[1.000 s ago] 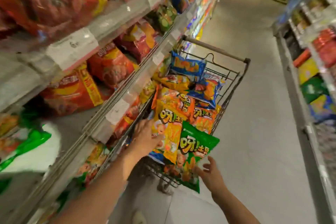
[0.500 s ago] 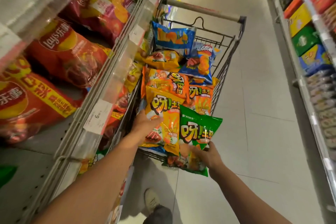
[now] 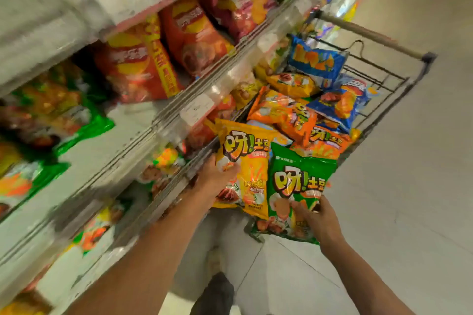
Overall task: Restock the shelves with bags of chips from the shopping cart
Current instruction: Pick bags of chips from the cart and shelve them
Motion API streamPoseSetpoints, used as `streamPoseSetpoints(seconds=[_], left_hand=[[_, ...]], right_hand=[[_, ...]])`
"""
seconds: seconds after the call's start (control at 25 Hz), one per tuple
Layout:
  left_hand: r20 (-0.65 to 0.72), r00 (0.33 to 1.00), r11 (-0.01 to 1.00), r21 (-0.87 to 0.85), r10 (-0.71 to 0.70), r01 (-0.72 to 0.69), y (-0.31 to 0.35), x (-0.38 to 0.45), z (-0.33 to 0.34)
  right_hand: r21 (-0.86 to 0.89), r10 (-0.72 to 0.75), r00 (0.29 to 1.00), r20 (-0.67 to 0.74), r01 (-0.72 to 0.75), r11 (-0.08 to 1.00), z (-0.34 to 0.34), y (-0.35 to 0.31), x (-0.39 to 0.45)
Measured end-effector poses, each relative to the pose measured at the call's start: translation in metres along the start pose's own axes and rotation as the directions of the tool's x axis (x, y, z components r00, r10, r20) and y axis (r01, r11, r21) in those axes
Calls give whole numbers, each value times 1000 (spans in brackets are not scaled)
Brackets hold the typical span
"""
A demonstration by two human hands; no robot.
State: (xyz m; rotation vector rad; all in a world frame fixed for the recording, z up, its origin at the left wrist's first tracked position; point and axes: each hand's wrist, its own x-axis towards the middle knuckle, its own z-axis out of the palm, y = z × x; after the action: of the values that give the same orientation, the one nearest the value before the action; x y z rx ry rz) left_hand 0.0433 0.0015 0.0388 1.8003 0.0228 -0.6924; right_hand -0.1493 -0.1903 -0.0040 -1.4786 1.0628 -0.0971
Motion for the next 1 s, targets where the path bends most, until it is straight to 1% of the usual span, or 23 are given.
streamPoseSetpoints(seconds=[0.04,0.12,0.2,0.24,0.32,0.4,0.56,0.68,0.72,0.76,0.88,1.0], left_hand=[[-47,999,999,-53,3,-5,-10,-19,-7],[-158,984,989,-137,-78,57,-37,-61,-24],[-238,962,987,-117,-135,109,-64,-100,-44],[-286,947,986,-123,-147,116,-76,-119,-56],[-364,915,972,-212,-171,98,-96,-158,-77],[-432,887,961,-271,-164,46,-116,-191,-101],[-544,807,915,-403,-229,-12,-155,-239,-156],[-611,753,904,-424,-246,-48,-177,-264,-193],[-626,737,902,-428,-254,-52,-181,-268,-203],[-636,727,900,-431,-258,-59,-186,-272,-211],[-652,711,886,-456,-266,-87,-192,-273,-232],[-666,680,859,-502,-308,-102,-195,-271,-238]], right_hand=[[-32,-30,998,46,32,999,1,1,-3],[-107,-67,983,173,86,990,6,5,-12],[-156,-87,959,270,133,979,19,10,-27],[-151,-115,939,325,171,974,28,11,-32],[-143,-159,883,441,244,959,56,8,-44],[-185,-162,820,549,308,933,93,1,-53],[-257,-185,690,700,485,836,185,-13,-71],[-176,-231,565,792,574,799,253,-24,-90],[-135,-240,524,817,579,804,274,-28,-95],[-116,-243,502,830,581,806,292,-32,-97],[-113,-286,532,797,596,795,345,-50,-96],[-139,-184,574,798,473,870,378,-66,-90]])
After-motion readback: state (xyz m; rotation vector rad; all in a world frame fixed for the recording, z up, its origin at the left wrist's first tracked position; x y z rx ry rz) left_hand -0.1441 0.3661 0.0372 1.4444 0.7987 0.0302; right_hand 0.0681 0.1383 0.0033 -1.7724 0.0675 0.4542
